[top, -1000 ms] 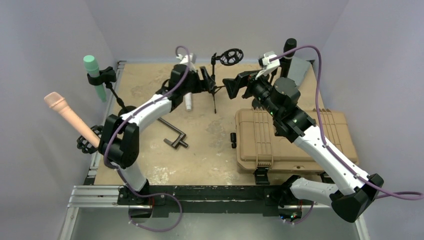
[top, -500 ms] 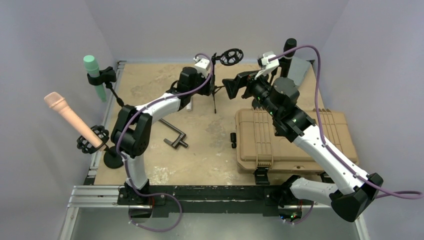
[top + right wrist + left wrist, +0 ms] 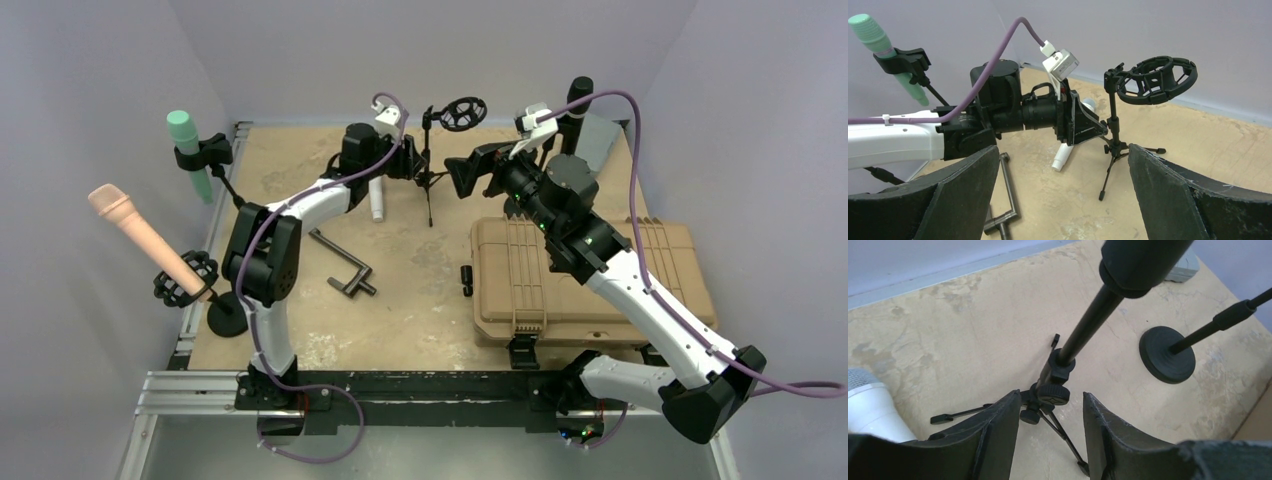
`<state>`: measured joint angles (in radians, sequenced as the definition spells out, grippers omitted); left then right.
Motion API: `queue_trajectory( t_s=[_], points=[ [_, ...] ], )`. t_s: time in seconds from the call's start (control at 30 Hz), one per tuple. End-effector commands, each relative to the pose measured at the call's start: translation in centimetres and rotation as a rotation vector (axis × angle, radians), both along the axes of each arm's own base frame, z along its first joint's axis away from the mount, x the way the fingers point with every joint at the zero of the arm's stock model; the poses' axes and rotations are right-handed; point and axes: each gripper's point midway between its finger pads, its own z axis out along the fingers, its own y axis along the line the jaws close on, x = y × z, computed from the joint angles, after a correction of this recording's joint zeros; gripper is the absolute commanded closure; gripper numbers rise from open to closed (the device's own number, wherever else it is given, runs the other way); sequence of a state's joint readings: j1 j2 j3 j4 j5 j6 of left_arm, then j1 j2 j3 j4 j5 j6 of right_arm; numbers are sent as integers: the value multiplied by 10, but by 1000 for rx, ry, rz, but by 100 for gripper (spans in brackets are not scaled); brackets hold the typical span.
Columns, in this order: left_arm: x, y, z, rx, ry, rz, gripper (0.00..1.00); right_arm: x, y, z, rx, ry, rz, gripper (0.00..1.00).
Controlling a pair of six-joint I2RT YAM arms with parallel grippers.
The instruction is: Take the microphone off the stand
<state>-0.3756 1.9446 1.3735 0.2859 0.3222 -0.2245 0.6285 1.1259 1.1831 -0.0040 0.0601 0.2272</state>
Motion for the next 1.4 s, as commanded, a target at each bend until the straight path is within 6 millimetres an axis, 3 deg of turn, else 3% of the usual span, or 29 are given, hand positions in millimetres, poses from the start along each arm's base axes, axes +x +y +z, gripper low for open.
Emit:
queue_trajectory(
  t_s=[0.0,0.3,0.5,0.57,0.7,0.8,1.0,1.37],
  points=[
    [1,-21,29,-68,-74,-94,52,1,1,9,22,-12,-2,1],
    [10,-22,23,-54,-42,-79,62,1,2,10,29,-9,2,1],
    [9,-24,21,-46,18,-100,83,0,1,11,31,-11,1,1],
    [6,-24,21,-59,28,-100,82,-1,1,11,33,-15,1,1],
    [3,-25,21,-73,34,-112,67,-1,1,11,32,-13,2,1],
    [2,-25,20,-82,50,-110,63,-1,2,10,33,-12,6,1],
    [2,-25,17,-83,63,-114,68,-2,1,10,35,-14,4,1],
    [3,-21,6,-81,88,-100,59,0,3,8,32,-10,10,1]
  ],
)
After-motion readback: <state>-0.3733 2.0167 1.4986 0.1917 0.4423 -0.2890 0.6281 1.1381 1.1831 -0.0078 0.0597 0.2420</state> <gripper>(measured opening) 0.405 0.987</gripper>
